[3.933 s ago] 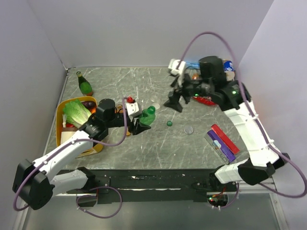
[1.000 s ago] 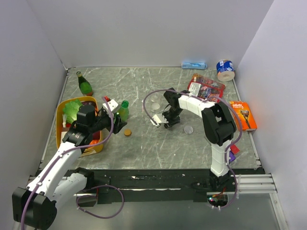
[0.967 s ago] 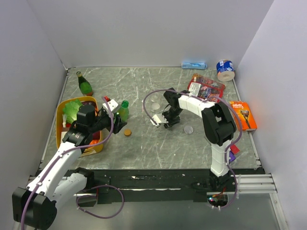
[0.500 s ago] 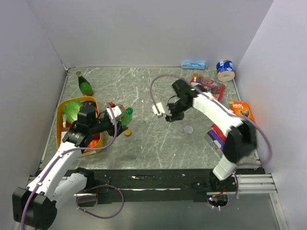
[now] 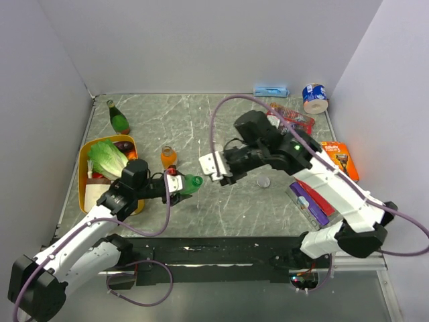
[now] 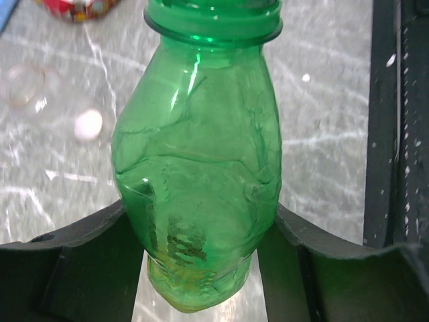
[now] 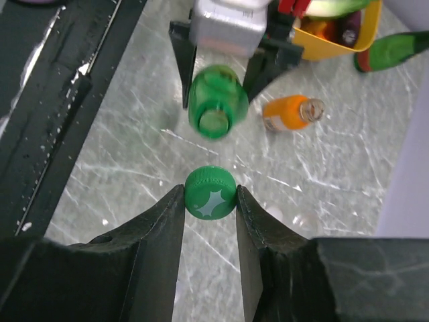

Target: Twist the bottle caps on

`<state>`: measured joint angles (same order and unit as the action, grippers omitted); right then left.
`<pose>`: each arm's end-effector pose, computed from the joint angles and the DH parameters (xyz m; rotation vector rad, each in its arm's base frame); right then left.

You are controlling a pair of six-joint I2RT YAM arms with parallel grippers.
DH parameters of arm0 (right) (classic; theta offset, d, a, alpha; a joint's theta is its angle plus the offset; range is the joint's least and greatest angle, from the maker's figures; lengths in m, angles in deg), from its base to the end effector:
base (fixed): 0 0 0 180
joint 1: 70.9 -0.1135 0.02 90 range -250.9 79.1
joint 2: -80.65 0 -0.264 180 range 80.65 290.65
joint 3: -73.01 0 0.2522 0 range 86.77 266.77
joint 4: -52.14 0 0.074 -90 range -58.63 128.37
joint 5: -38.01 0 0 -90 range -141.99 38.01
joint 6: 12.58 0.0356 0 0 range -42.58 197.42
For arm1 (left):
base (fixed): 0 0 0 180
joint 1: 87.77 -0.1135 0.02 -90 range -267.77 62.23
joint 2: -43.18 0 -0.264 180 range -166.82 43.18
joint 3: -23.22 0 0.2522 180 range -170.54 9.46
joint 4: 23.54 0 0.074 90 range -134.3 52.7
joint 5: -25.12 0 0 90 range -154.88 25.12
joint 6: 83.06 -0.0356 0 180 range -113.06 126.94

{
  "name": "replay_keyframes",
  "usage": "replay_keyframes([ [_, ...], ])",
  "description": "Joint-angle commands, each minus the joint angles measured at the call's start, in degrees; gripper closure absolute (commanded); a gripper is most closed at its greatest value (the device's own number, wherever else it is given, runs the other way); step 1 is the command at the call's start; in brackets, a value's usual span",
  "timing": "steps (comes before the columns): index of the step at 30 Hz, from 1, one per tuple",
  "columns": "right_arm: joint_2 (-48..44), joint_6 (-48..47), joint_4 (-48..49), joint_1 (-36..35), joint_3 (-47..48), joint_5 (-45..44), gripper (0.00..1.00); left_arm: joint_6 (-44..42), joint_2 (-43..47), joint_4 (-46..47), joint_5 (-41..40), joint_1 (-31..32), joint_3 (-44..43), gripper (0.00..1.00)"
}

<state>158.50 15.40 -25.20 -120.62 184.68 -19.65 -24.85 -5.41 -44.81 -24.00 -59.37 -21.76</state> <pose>0.1467 0.2026 0.4403 -2.0001 1.0205 0.5399 0.1548 -0.1102 0.2532 1.3435 1.4167 -0.6717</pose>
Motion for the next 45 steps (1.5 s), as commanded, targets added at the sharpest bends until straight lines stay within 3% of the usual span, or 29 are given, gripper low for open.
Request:
replay_keyframes([
  [1,3.10,4.80,-0.95,-4.41,3.60,-4.73,0.72,2.34,0.17,7.07,1.66,2.88,-0.68,0.99],
  [17,3.54,4.54,1.87,-10.84,-0.17,-14.40,0.71,5.95,0.26,9.36,0.78,6.66,-2.17,0.99],
  [37,7.67,3.31,-3.58,-11.11,3.16,-11.77,0.71,7.36,-1.94,10.32,-0.80,6.84,-4.55,0.99],
  [45,11.01,11.64,-3.49,-10.84,4.48,-17.65,0.73,11.56,0.52,14.53,-5.37,6.84,-2.80,0.99],
])
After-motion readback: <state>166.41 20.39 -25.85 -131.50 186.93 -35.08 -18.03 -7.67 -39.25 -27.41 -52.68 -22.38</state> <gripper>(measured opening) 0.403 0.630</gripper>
